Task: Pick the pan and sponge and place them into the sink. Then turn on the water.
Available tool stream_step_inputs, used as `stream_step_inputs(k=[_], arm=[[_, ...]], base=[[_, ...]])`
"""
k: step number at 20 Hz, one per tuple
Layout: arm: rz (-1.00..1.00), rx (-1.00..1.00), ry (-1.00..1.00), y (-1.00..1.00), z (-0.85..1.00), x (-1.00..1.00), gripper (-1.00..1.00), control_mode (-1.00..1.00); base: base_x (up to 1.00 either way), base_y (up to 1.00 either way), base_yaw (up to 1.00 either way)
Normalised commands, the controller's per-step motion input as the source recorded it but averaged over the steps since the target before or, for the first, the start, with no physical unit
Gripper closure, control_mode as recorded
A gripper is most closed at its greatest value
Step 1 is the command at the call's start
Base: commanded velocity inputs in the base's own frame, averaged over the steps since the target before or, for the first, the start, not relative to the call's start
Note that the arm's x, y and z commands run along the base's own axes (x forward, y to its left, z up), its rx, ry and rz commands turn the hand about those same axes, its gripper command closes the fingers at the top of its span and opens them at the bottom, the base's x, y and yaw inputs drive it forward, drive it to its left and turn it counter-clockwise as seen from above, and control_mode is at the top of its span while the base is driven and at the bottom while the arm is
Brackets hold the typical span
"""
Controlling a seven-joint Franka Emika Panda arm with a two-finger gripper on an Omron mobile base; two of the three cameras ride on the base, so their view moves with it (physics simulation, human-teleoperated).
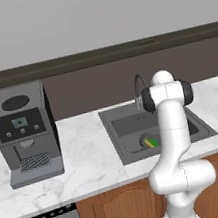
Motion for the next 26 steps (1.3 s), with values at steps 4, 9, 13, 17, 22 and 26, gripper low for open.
stream_step_inputs(k=[4,9,13,17,22,26], arm=[[-0.02,0.0,-0.01,0.04,-0.14,0.02,1.0,-1.0],[-0.04,-0.01,-0.04,0.12,-0.12,0.0,1.0,-1.0],[-0.08,-0.01,-0.01,0.03,-0.06,0.0,1.0,-1.0],[-0.08,0.0,0.01,-0.07,-0.09,0.0,1.0,-1.0],[-0.07,0.0,0.08,-0.12,-0.12,0.08,1.0,-1.0],[-0.05,0.01,0.1,-0.2,-0.15,0.17,1.0,-1.0]], base=[[0.0,0.0,0.0],[0.0,0.0,0.0],[0.0,0.0,0.0],[0.0,0.0,0.0],[0.0,0.0,0.0],[0.0,0.0,0.0]])
